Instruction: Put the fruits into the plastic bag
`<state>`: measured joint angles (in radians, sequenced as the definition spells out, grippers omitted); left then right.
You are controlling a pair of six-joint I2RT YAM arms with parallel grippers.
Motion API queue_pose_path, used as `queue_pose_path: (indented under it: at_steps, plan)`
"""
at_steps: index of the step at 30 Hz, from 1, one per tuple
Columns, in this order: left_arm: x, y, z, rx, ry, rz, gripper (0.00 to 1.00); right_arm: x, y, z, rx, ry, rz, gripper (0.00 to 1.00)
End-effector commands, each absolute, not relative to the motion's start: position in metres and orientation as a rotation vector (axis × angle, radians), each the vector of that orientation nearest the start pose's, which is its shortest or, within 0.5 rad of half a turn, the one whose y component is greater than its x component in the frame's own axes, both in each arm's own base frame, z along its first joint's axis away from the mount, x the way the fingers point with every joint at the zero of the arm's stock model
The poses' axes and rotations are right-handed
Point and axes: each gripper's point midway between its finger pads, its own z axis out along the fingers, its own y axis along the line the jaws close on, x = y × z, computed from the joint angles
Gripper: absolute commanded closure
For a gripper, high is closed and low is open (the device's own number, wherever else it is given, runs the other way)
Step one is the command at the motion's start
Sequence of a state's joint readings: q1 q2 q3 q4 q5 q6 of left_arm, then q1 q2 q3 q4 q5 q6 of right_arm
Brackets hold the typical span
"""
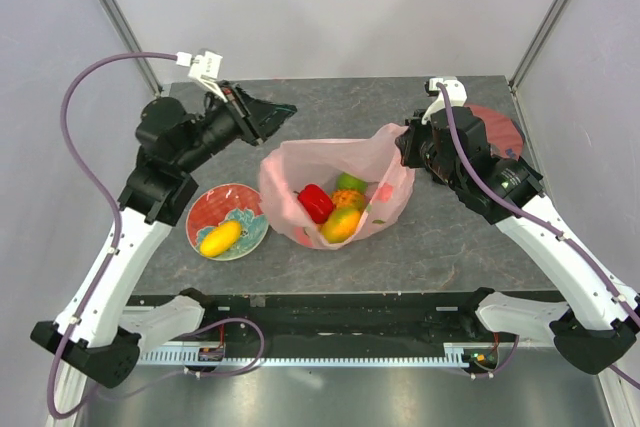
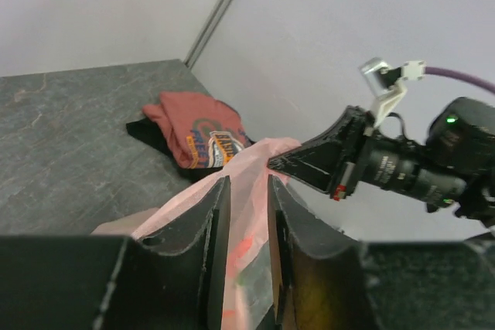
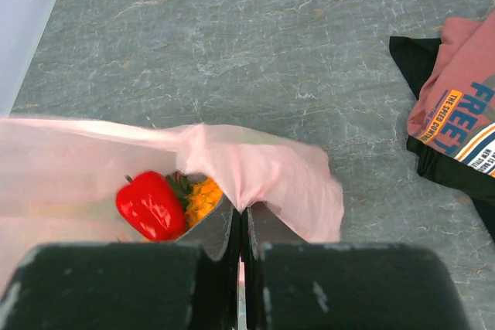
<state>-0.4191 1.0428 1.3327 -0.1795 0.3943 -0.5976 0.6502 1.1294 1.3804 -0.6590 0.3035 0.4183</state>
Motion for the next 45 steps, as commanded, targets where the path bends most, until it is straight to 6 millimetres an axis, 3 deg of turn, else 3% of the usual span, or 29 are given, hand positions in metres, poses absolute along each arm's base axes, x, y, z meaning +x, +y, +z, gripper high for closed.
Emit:
queue_pose_path:
  at_steps: [1,6,10,16,18,22,23,24,26,27,30,34,37,41,45]
  plan:
    - [0.286,-0.223,0.428,0.212,1.636,-0.917,0.70,0.292,0.178,0.354,-0.006,1.932,0.442,1.00]
    - [0.292,-0.233,0.389,0.214,1.731,-0.846,0.66,0.292,0.176,0.353,-0.004,1.939,0.437,1.00]
    - [0.287,-0.238,0.389,0.236,1.730,-0.857,0.62,0.292,0.177,0.351,-0.008,1.947,0.435,1.00]
    - [0.292,-0.231,0.386,0.207,1.740,-0.808,0.54,0.295,0.181,0.351,-0.012,1.953,0.436,1.00]
    - [0.294,-0.219,0.376,0.163,1.782,-0.745,0.48,0.296,0.180,0.352,-0.011,1.950,0.434,1.00]
    - [0.299,-0.154,0.364,-0.054,1.842,-0.598,0.40,0.295,0.180,0.350,-0.011,1.950,0.436,1.00]
    - [0.297,-0.141,0.349,-0.112,1.892,-0.584,0.38,0.294,0.179,0.350,-0.008,1.950,0.436,1.00]
    - [0.301,-0.113,0.343,-0.199,1.898,-0.538,0.37,0.294,0.180,0.349,-0.006,1.951,0.442,1.00]
    - [0.293,-0.092,0.327,-0.267,1.931,-0.524,0.34,0.294,0.182,0.345,-0.007,1.957,0.449,1.00]
    - [0.290,-0.073,0.313,-0.335,1.970,-0.475,0.33,0.294,0.183,0.345,-0.006,1.957,0.455,1.00]
    - [0.278,-0.051,0.278,-0.427,2.062,-0.403,0.31,0.294,0.184,0.344,-0.014,1.958,0.460,1.00]
    - [0.266,-0.044,0.226,-0.501,2.227,-0.371,0.27,0.294,0.184,0.346,-0.016,1.954,0.460,1.00]
    - [0.259,-0.045,0.198,-0.474,2.337,-0.357,0.25,0.294,0.184,0.345,-0.014,1.955,0.459,1.00]
    - [0.252,-0.041,0.176,-0.387,2.462,-0.293,0.14,0.293,0.184,0.344,-0.017,1.957,0.461,1.00]
    - [0.242,-0.033,0.155,-0.321,2.590,-0.172,0.13,0.294,0.186,0.344,-0.023,1.960,0.467,1.00]
